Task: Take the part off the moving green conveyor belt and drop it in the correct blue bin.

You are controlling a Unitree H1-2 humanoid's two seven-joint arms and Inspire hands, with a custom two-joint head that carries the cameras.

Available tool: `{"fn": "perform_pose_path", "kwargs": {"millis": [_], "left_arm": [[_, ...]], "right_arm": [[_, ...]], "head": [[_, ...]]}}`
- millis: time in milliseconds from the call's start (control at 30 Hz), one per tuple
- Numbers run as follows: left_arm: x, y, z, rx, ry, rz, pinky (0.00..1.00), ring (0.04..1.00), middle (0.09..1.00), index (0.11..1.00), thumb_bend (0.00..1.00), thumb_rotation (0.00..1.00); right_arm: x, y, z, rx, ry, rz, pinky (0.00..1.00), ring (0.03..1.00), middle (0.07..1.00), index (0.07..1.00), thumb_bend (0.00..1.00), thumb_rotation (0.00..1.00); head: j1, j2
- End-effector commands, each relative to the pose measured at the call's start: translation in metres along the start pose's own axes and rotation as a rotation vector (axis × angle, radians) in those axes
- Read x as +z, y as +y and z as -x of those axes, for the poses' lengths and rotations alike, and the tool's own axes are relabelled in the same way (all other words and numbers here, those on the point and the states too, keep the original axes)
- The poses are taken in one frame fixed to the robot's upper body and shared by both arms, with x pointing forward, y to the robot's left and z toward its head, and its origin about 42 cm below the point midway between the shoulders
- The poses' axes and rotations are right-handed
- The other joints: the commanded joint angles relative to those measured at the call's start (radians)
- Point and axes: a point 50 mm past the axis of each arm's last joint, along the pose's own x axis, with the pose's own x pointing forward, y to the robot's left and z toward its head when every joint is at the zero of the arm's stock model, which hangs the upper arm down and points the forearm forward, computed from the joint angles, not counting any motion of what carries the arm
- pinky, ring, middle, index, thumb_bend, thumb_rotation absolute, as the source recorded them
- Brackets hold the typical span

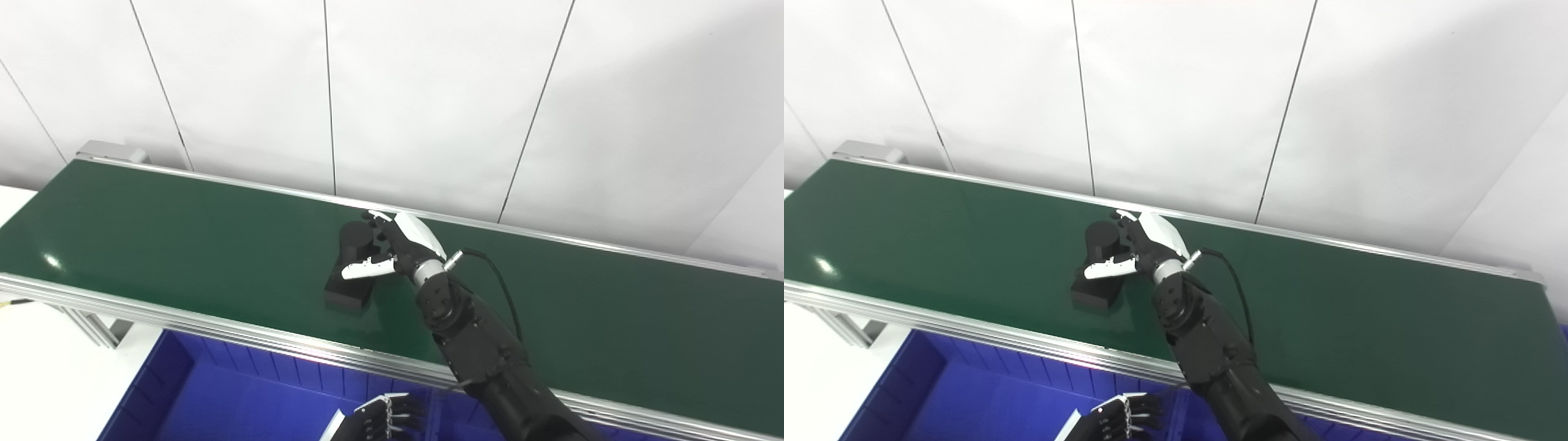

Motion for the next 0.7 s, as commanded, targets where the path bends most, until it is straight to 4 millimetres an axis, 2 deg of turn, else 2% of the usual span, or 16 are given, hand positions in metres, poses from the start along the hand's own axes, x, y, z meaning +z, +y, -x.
{"fn": "perform_pose_path", "kwargs": {"millis": [0, 133, 300, 333, 367, 400, 433, 500, 567, 667], "left_arm": [[0.009, -0.005, -0.002, 0.004, -0.064, -0.007, 0.57, 0.661, 0.722, 0.724, 0.93, 0.29], [0.010, -0.008, -0.002, 0.004, -0.067, 0.003, 0.56, 0.639, 0.703, 0.717, 0.93, 0.28], [0.011, -0.011, -0.001, 0.004, -0.070, 0.016, 0.56, 0.630, 0.694, 0.715, 0.92, 0.27], [0.011, -0.012, -0.001, 0.004, -0.070, 0.018, 0.56, 0.627, 0.690, 0.713, 0.92, 0.26], [0.011, -0.012, -0.001, 0.004, -0.071, 0.019, 0.56, 0.626, 0.689, 0.712, 0.92, 0.26], [0.012, -0.012, -0.001, 0.004, -0.073, 0.017, 0.56, 0.626, 0.689, 0.712, 0.92, 0.26], [0.012, -0.013, -0.001, 0.004, -0.074, 0.017, 0.56, 0.624, 0.690, 0.713, 0.92, 0.27], [0.012, -0.013, -0.001, 0.004, -0.075, 0.019, 0.56, 0.620, 0.689, 0.716, 0.92, 0.27], [0.013, -0.012, -0.001, 0.003, -0.077, 0.023, 0.56, 0.620, 0.685, 0.717, 0.92, 0.27], [0.013, -0.011, -0.002, 0.000, -0.079, 0.029, 0.57, 0.621, 0.684, 0.720, 0.92, 0.26]], "right_arm": [[0.038, -0.013, -0.008, -0.052, -0.124, 0.050, 0.72, 0.853, 0.910, 0.918, 0.84, 0.38], [0.031, -0.006, -0.011, -0.046, -0.110, 0.128, 0.75, 0.868, 0.917, 0.922, 0.84, 0.37], [0.019, 0.003, -0.011, -0.060, -0.097, 0.195, 0.76, 0.860, 0.908, 0.900, 0.73, 0.29], [0.017, 0.005, -0.011, -0.069, -0.101, 0.189, 0.66, 0.773, 0.854, 0.861, 0.66, 0.15], [0.015, 0.006, -0.010, -0.078, -0.108, 0.173, 0.59, 0.702, 0.800, 0.831, 0.63, 0.07], [0.012, 0.007, -0.009, -0.090, -0.117, 0.160, 0.58, 0.690, 0.791, 0.826, 0.62, 0.05], [0.009, 0.009, -0.008, -0.107, -0.124, 0.158, 0.50, 0.598, 0.646, 0.786, 0.59, 0.03], [0.005, 0.011, -0.007, -0.135, -0.130, 0.150, 0.42, 0.460, 0.571, 0.670, 0.53, 0.01], [0.004, 0.013, -0.006, -0.156, -0.131, 0.135, 0.34, 0.474, 0.586, 0.520, 0.49, 0.00], [0.002, 0.015, -0.004, -0.189, -0.144, 0.112, 0.33, 0.475, 0.579, 0.488, 0.49, 0.00]], "head": [[0.003, 0.004], [0.006, 0.009], [0.005, 0.015], [0.005, 0.016], [0.007, 0.019], [0.007, 0.019], [0.007, 0.019], [0.004, 0.022], [0.002, 0.023], [-0.002, 0.023]]}}
